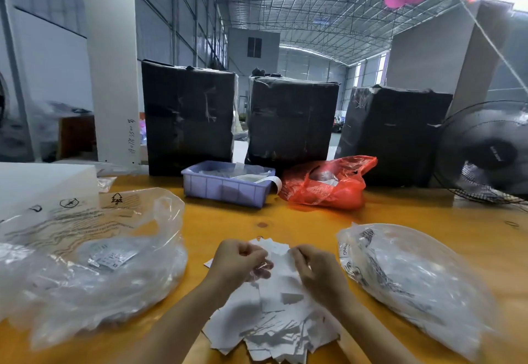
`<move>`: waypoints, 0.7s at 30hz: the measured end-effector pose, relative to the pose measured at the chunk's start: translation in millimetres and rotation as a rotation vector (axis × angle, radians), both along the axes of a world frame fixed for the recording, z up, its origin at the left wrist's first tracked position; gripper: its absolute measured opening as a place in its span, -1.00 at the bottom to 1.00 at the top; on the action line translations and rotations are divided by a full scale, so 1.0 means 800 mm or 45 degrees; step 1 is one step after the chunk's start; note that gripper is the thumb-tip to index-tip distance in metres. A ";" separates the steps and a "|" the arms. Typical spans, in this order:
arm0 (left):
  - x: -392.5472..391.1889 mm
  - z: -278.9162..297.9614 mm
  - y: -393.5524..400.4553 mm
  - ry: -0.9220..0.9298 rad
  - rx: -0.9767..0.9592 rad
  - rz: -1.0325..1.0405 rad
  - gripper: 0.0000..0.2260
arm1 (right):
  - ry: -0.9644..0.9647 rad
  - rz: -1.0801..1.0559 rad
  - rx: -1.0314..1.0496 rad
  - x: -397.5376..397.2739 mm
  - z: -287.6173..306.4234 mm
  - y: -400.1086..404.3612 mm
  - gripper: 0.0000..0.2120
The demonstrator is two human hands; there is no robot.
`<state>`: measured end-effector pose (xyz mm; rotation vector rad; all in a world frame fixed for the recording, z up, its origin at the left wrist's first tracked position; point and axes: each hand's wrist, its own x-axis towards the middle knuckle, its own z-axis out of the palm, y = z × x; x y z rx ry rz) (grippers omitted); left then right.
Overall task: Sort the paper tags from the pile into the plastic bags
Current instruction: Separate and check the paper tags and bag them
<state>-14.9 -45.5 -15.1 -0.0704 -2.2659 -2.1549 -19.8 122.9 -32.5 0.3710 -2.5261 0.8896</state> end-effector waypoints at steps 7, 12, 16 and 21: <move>0.000 -0.015 0.008 -0.063 0.059 -0.071 -0.93 | -0.629 0.144 -1.259 0.011 0.030 0.006 -0.80; -0.001 -0.021 0.015 -0.051 0.103 -0.066 -0.90 | -0.721 0.234 -1.447 0.013 0.042 0.004 -0.77; -0.002 -0.024 0.017 -0.057 0.161 -0.036 -0.86 | -0.771 0.312 -1.393 0.014 0.039 0.005 -0.74; 0.002 -0.020 0.018 -0.068 0.148 0.013 -0.86 | -0.727 0.311 -1.333 0.014 0.030 0.006 -0.73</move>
